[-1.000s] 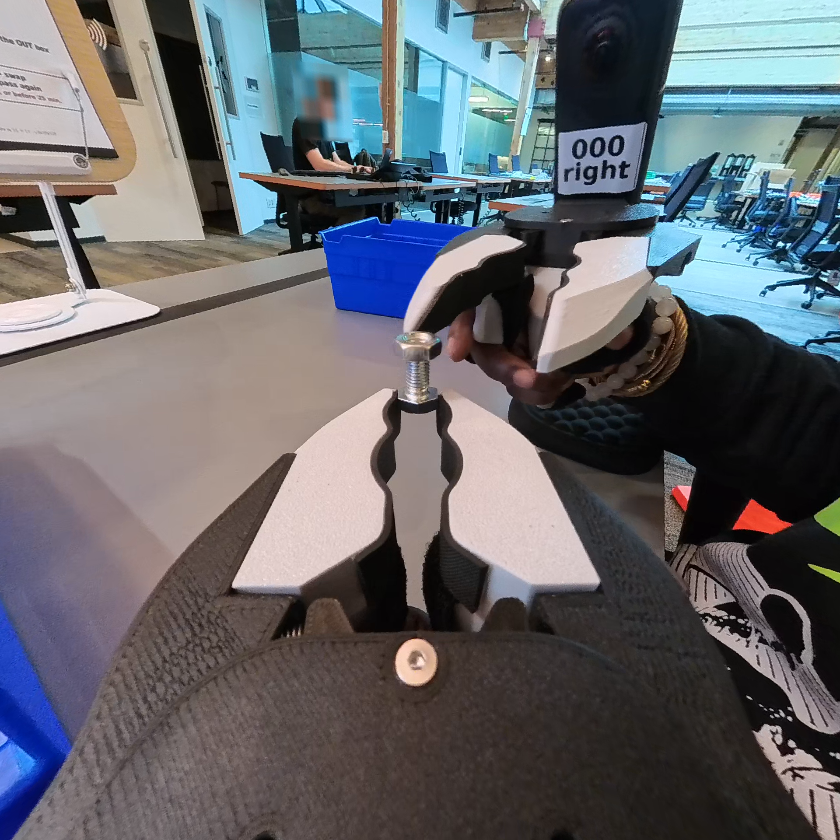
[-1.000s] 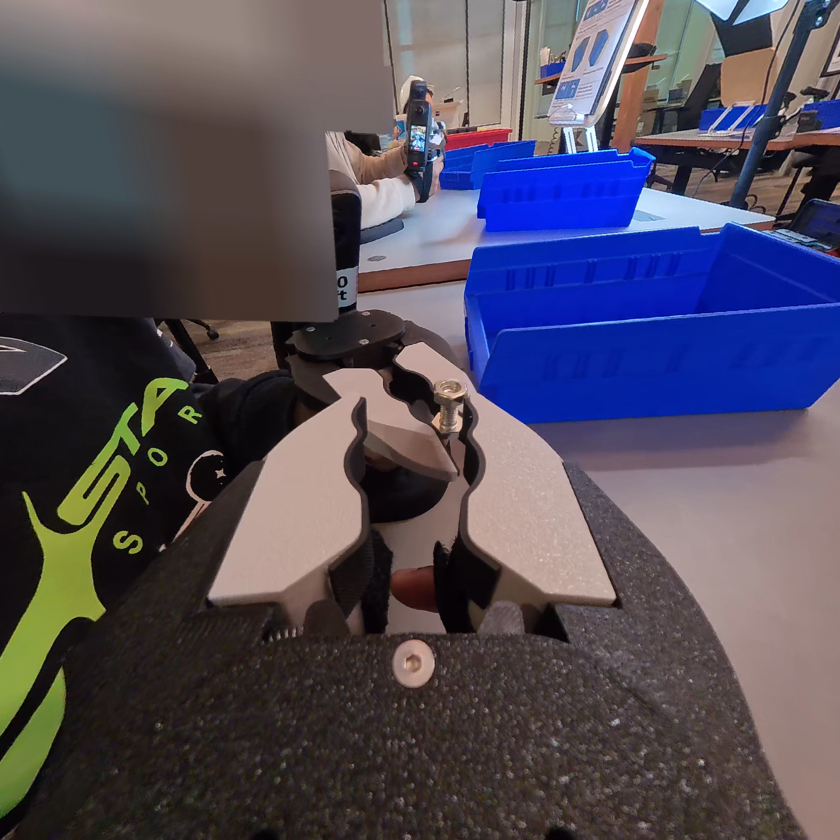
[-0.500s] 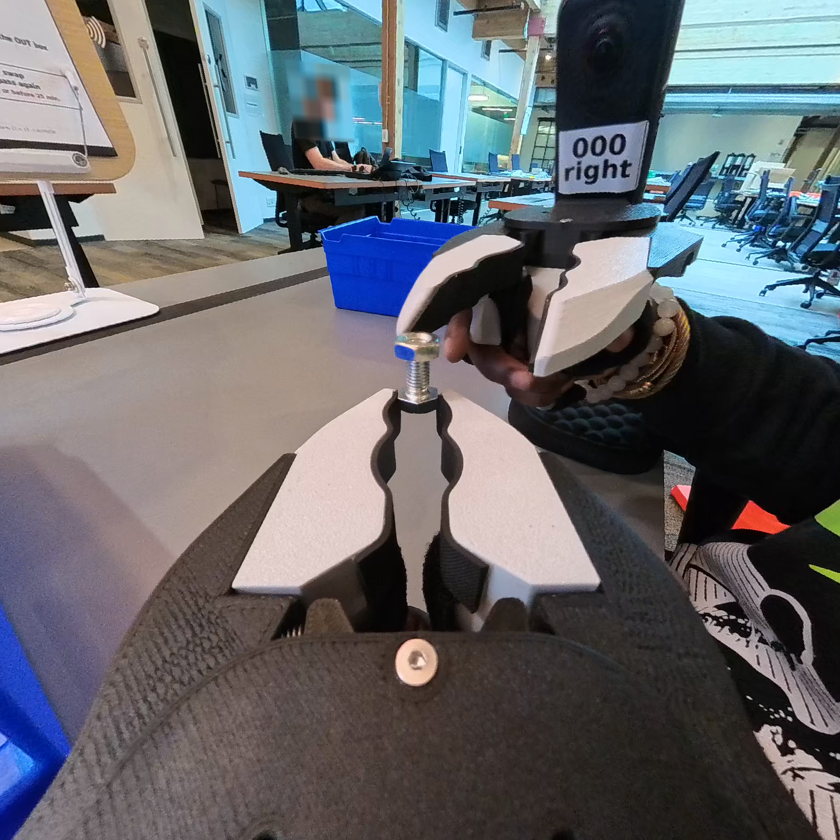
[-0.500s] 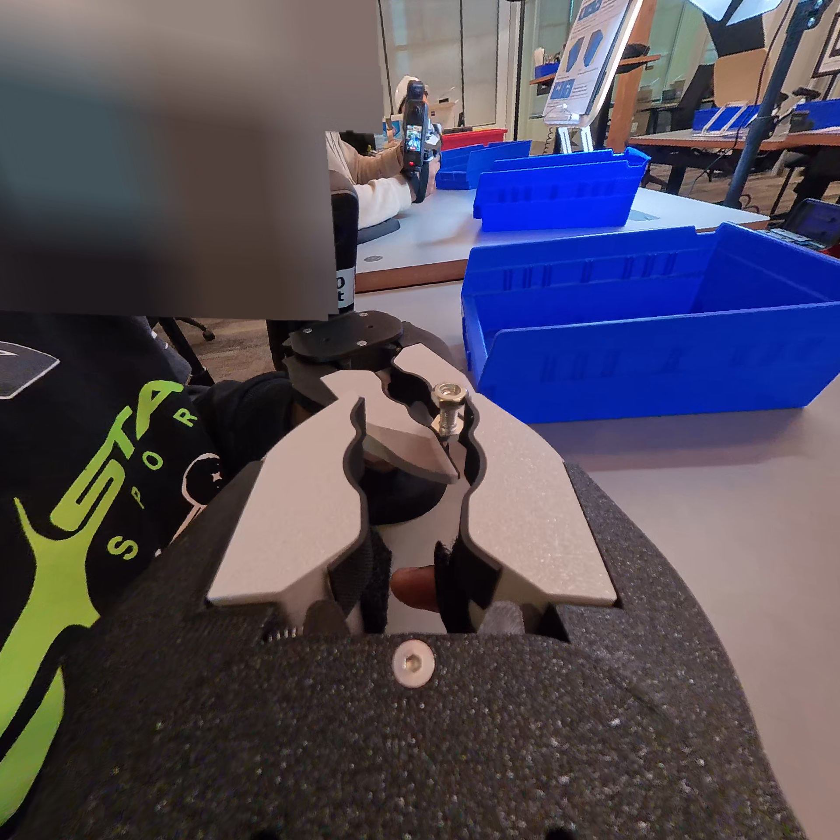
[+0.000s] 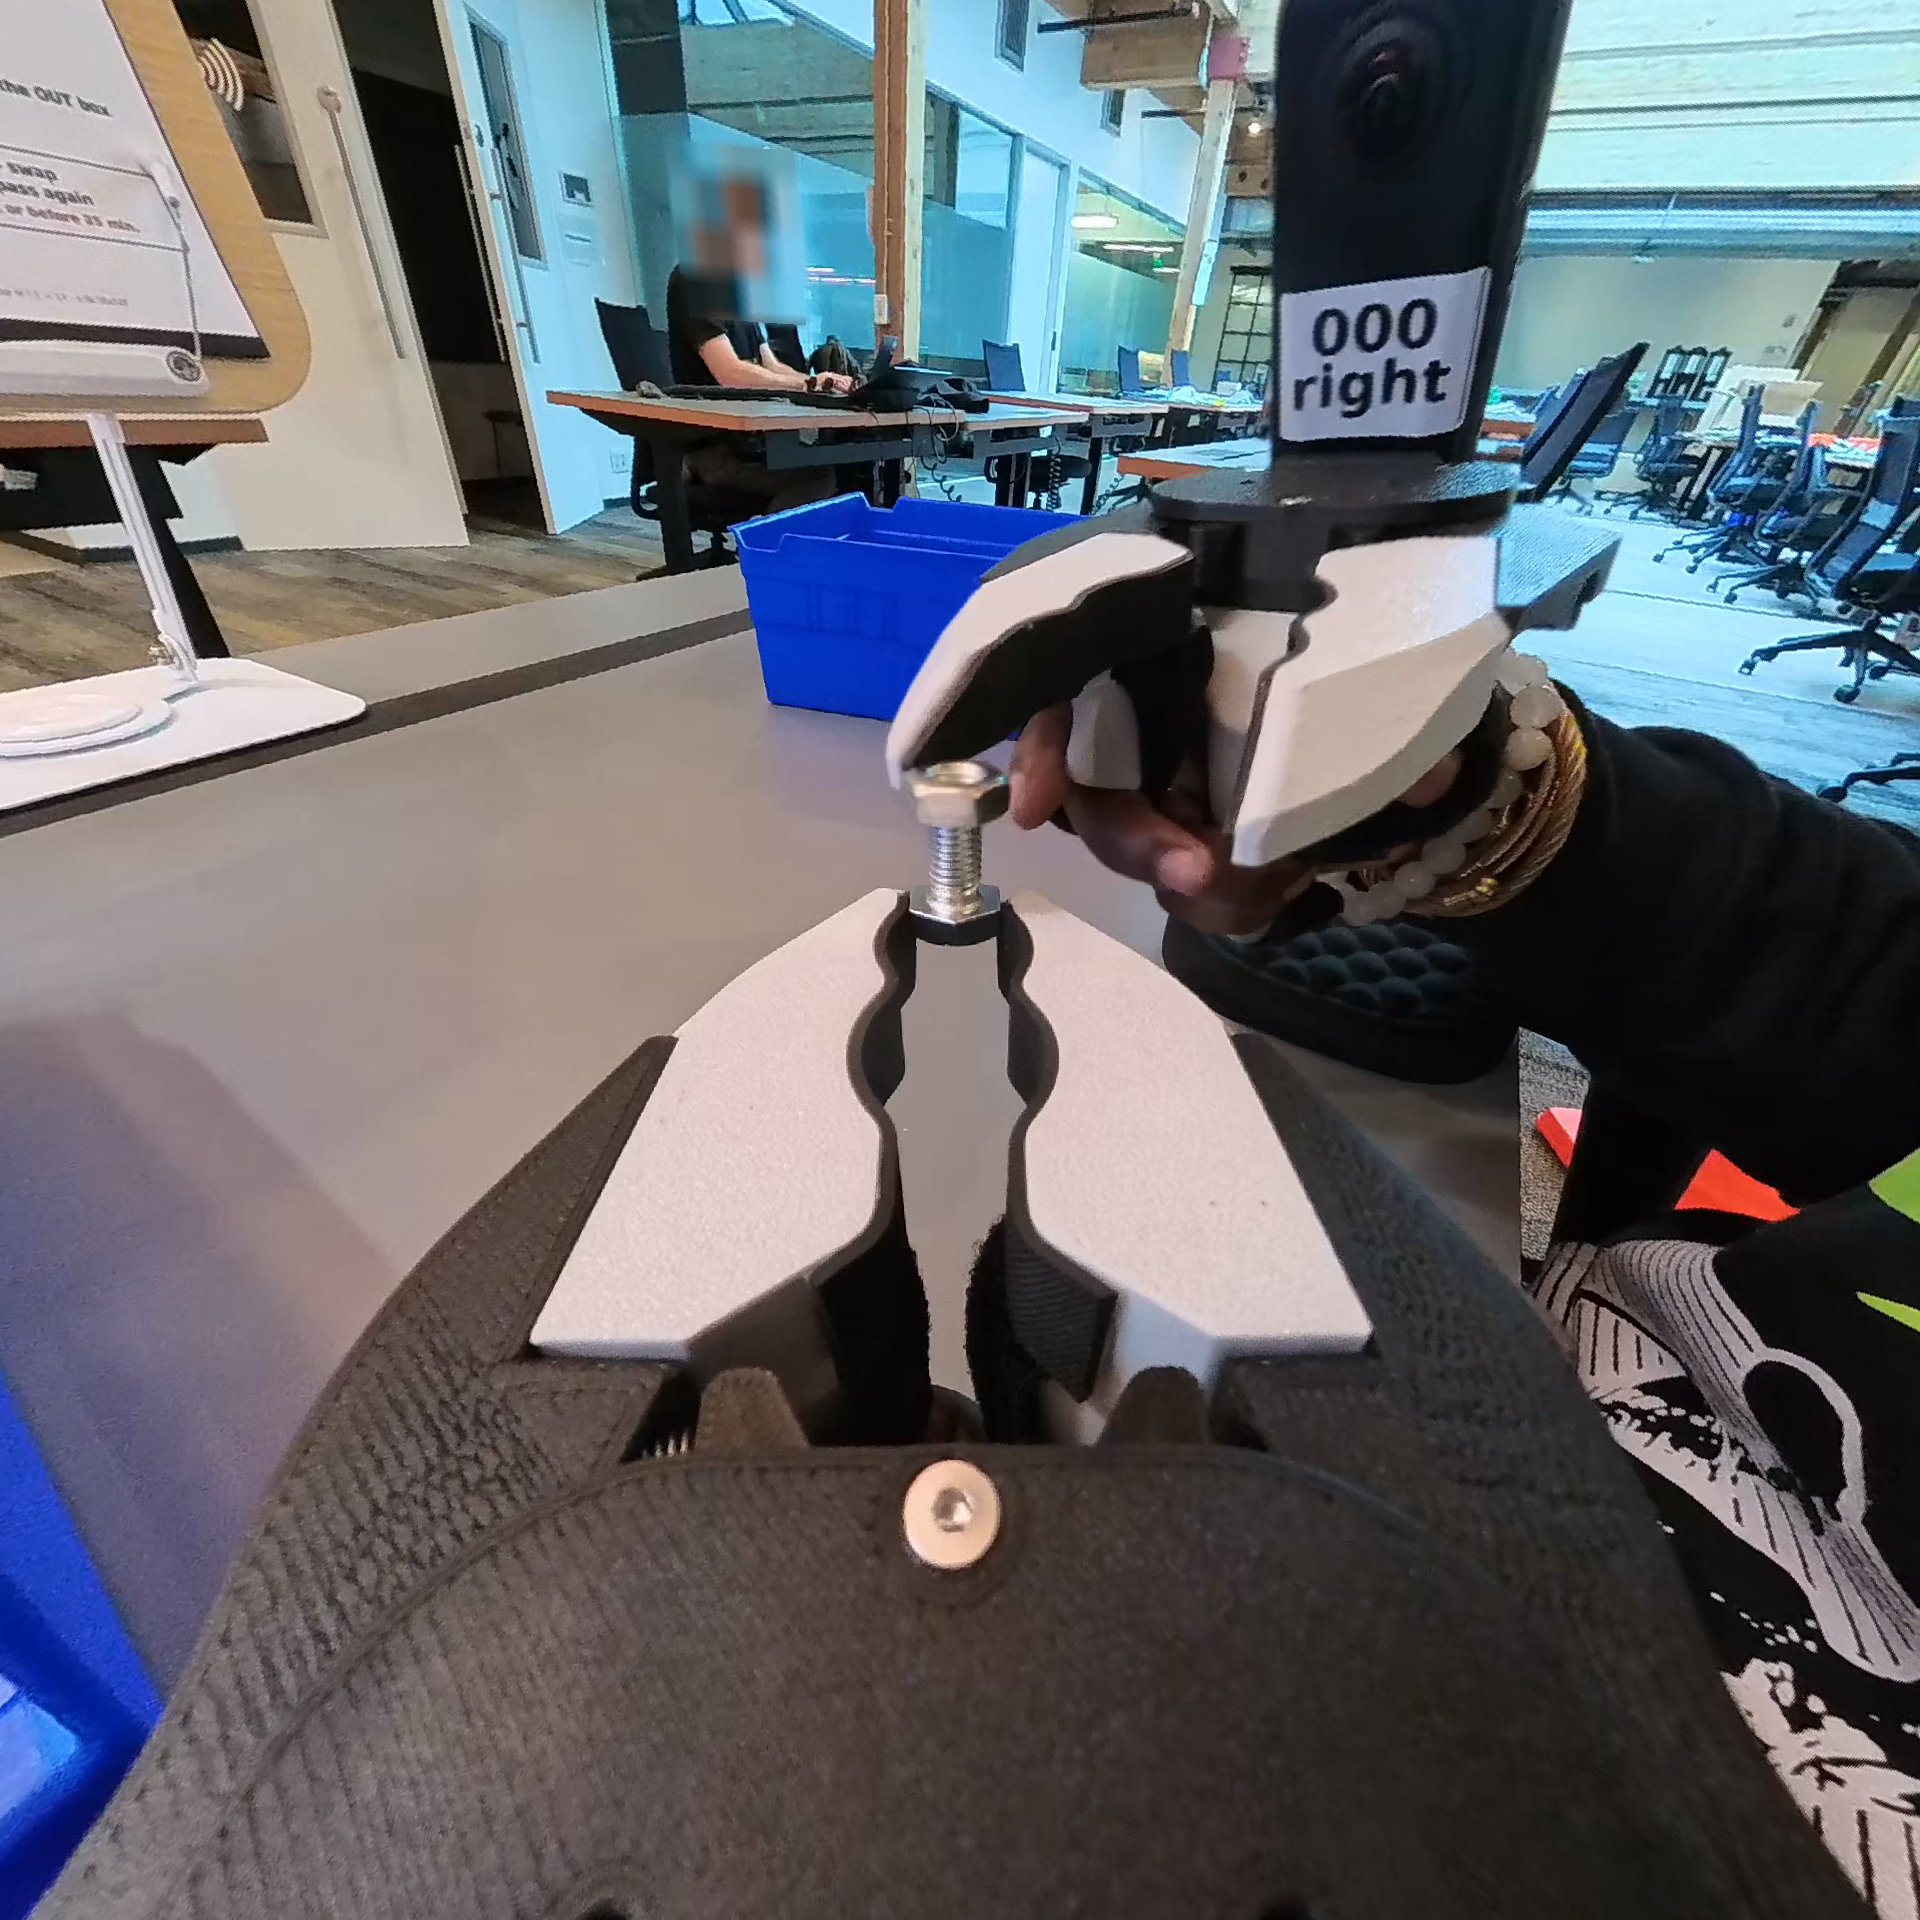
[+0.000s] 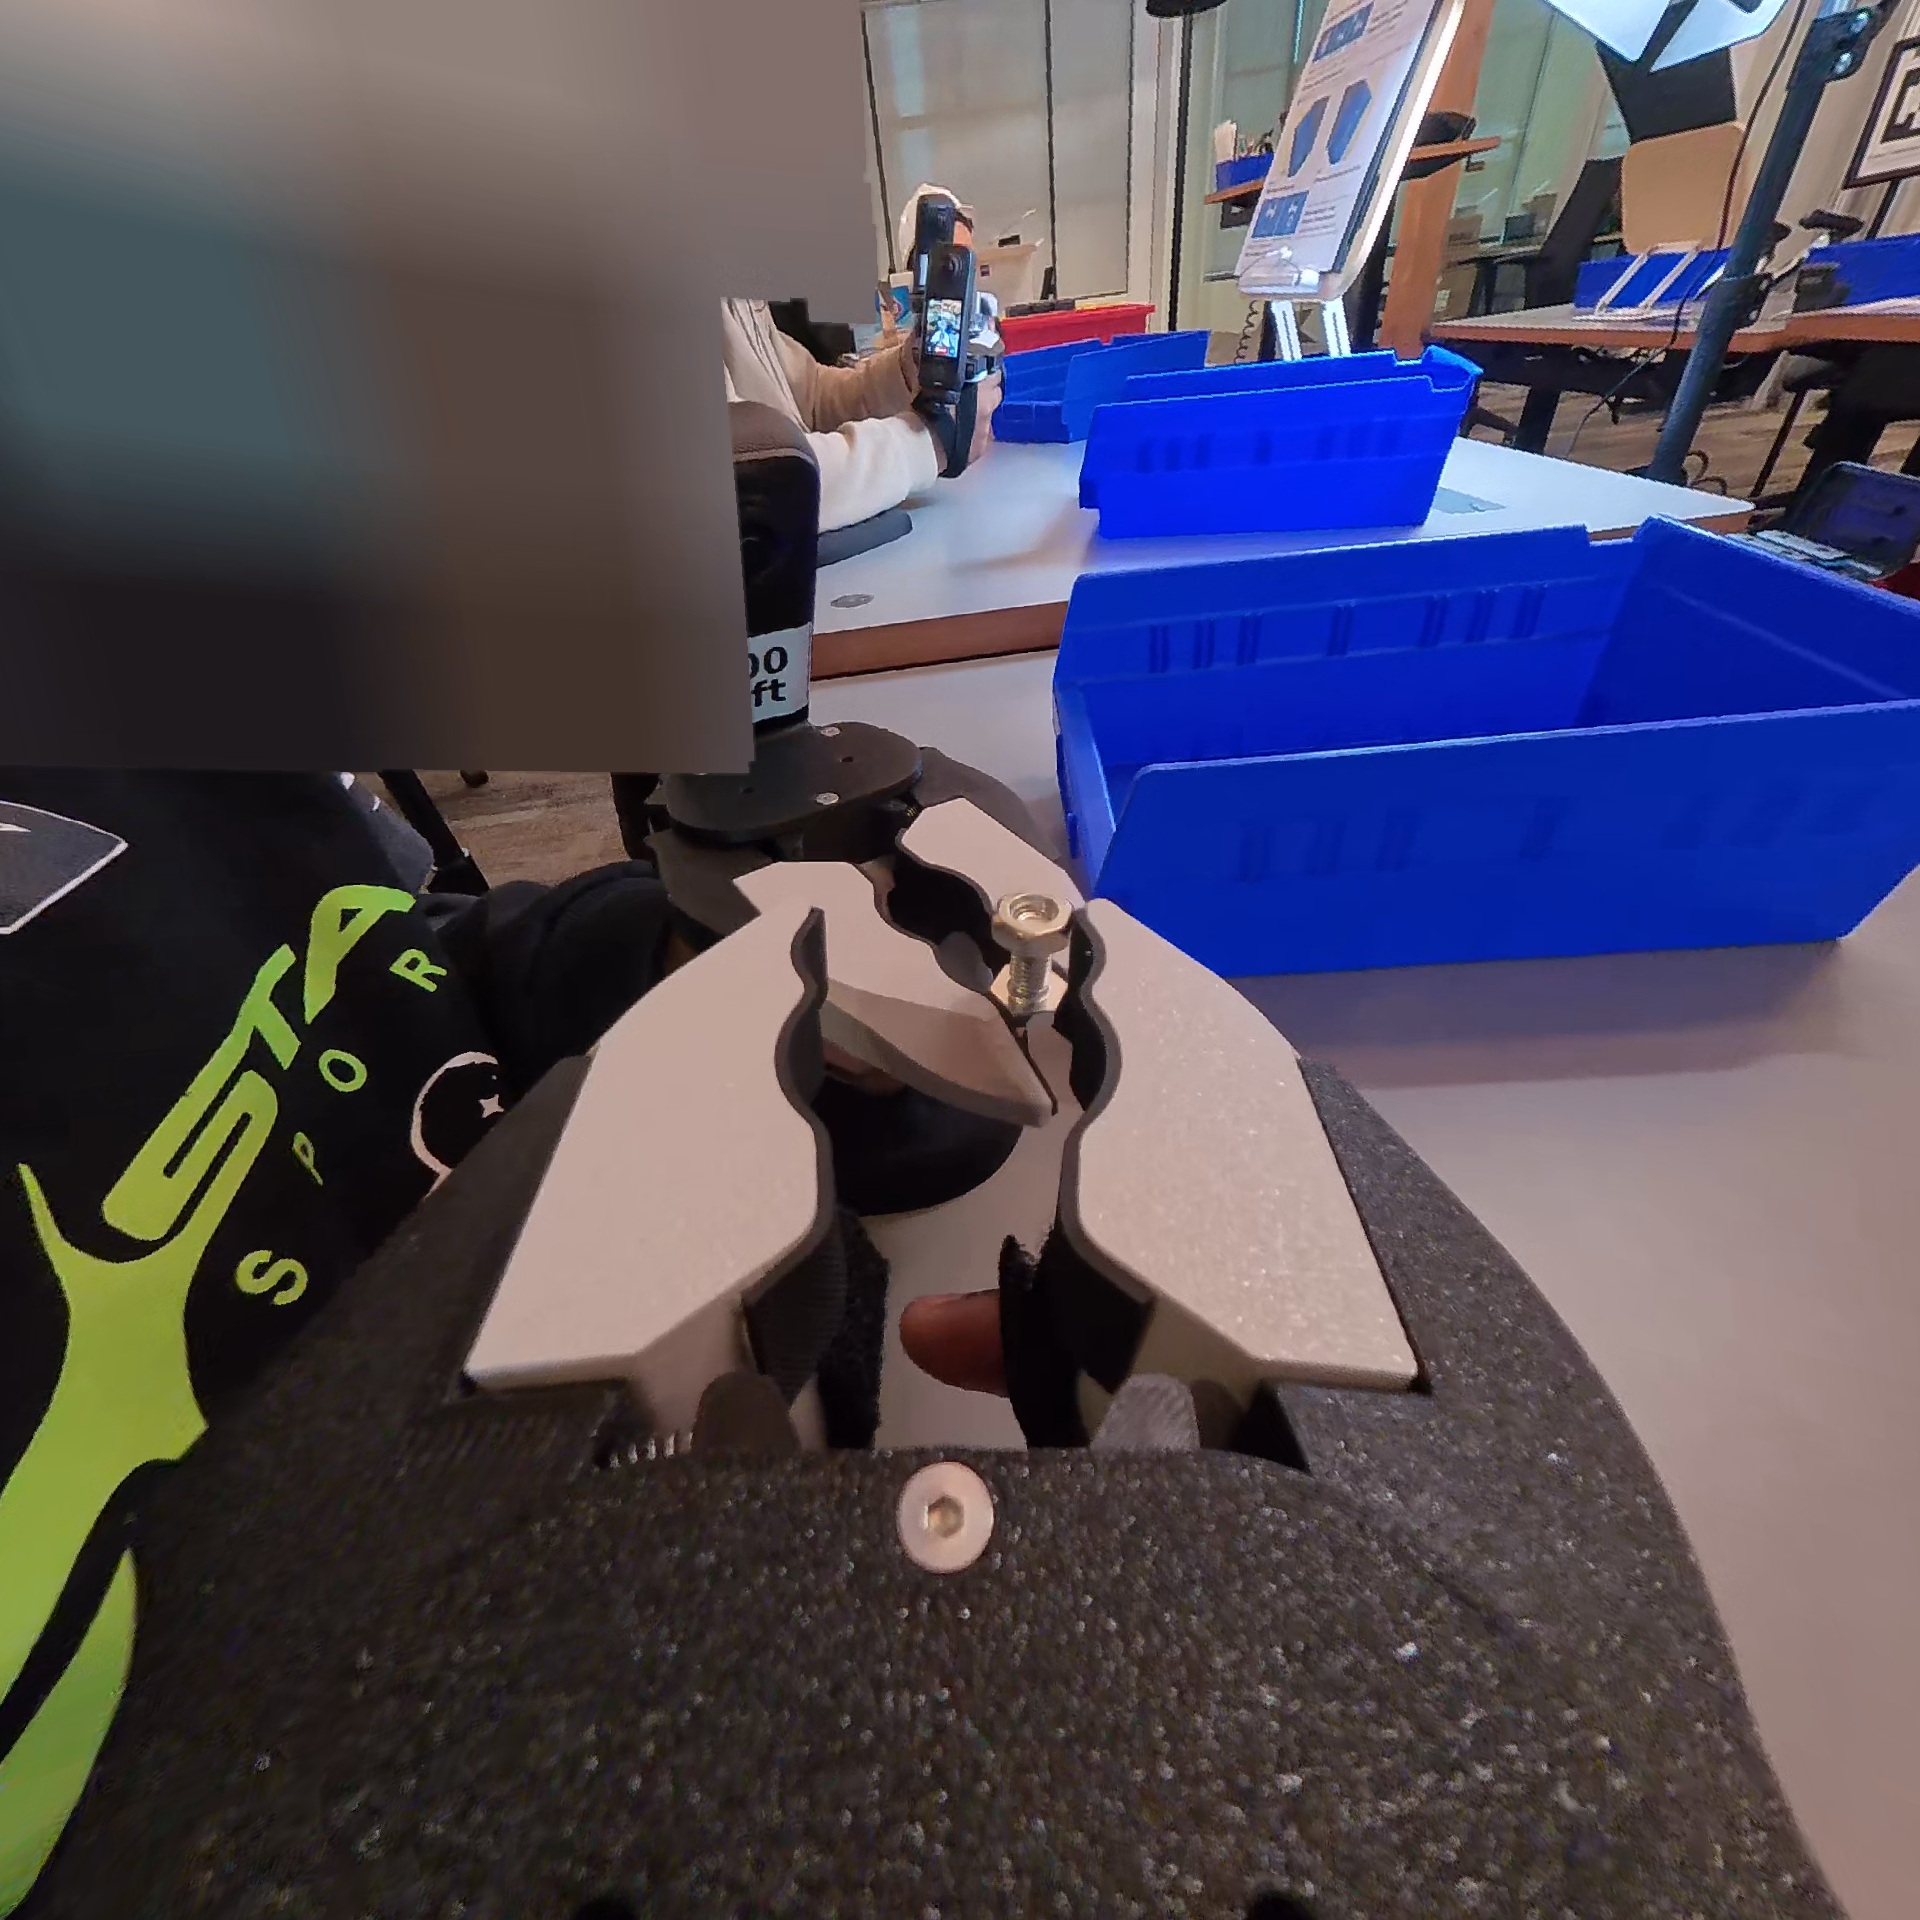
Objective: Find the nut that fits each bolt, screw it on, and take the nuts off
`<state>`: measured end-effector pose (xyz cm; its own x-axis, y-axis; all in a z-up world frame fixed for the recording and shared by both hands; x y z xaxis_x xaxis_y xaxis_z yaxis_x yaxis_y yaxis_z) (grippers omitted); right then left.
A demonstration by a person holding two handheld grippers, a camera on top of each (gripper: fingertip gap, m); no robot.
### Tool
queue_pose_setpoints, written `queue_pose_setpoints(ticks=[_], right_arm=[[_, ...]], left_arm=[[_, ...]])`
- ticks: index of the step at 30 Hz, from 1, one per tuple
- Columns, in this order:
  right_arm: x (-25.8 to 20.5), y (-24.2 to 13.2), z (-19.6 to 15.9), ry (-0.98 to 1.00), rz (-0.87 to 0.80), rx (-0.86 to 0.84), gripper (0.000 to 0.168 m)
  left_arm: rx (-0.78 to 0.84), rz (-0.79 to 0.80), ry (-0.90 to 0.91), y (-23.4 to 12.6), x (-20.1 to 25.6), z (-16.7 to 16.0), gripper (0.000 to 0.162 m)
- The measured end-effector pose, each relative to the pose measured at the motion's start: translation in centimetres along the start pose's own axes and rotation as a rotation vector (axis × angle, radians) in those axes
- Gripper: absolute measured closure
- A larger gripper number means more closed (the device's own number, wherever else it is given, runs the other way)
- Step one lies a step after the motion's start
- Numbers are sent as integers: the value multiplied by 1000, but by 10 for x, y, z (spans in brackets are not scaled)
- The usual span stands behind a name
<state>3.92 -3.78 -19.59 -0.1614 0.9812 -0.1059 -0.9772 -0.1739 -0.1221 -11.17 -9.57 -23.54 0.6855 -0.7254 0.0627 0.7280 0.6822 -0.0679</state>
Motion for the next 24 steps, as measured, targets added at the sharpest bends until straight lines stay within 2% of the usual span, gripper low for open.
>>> queue_pose_setpoints(ticks=[6,14,24], right_arm=[[-2,-8,-2,10,-13,4,127],[1,3,-1,4,-5,5,119],[-5,-9,-4,21,-12,12,127]], left_arm=[[1,-1,0,0,0,0,147],[-2,-1,0,0,0,0,147],[1,-1,-3,0,0,0,147]])
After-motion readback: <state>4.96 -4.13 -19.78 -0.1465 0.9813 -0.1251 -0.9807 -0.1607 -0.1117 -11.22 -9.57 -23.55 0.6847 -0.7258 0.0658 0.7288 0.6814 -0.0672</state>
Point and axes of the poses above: each gripper's, where its closed fingertips meet, y out along the fingers, z out of its top, x = y × z across the jaws, the point moved 10 cm from there along -y, back along the fingers, and after that the axes turned 1 degree about -x, right-handed, at the moved point
